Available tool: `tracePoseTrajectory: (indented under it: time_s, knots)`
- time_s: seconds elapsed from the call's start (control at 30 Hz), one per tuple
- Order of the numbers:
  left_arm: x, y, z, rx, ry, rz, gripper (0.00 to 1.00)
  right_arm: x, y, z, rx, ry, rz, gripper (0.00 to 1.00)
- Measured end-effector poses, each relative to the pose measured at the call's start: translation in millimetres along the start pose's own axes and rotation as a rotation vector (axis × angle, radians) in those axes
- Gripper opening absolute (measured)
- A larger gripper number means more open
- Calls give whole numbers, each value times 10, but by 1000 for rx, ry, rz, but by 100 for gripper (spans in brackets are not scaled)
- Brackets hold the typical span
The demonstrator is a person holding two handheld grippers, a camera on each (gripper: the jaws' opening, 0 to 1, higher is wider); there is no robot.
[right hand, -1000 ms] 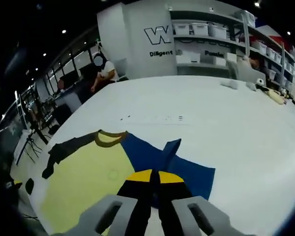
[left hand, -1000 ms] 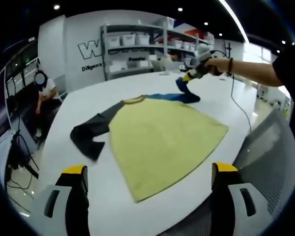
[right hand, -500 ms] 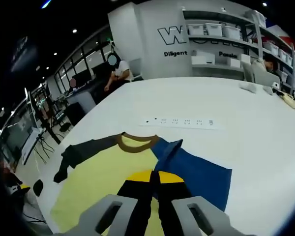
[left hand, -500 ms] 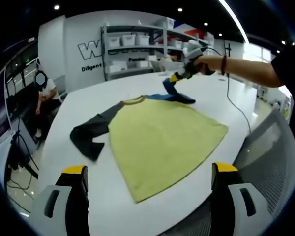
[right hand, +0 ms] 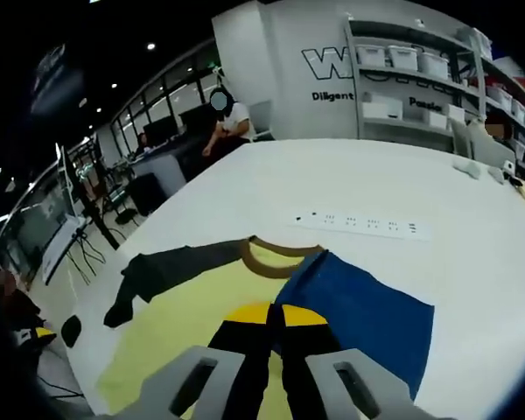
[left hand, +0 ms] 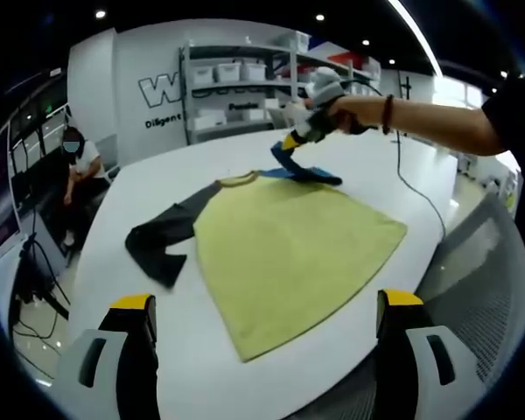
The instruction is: Fold the garment on the visible template until the final outline fits inside the template.
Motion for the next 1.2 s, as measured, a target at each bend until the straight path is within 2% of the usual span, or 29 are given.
tracePoseTrajectory:
  time_s: [0.7, 1.2]
  knots:
    - [-13, -28, -22, 1, 4, -3, 99, 209, 56, -779, -99, 88, -24, 0]
    - [-31, -50, -27, 1, 7, -5, 99, 260, 103, -1135, -125, 132, -16, 0]
Point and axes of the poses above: the point that each gripper's makers call its tool centre point, and the gripper's own axes: x roughly forward along the fingers, z roughly to its right, y roughly out of its top, the point moved 2 cm from there along -x, roughly backward along the fingers, and after that the axes turned 7 degrees about -z, right-handed, at the moved point
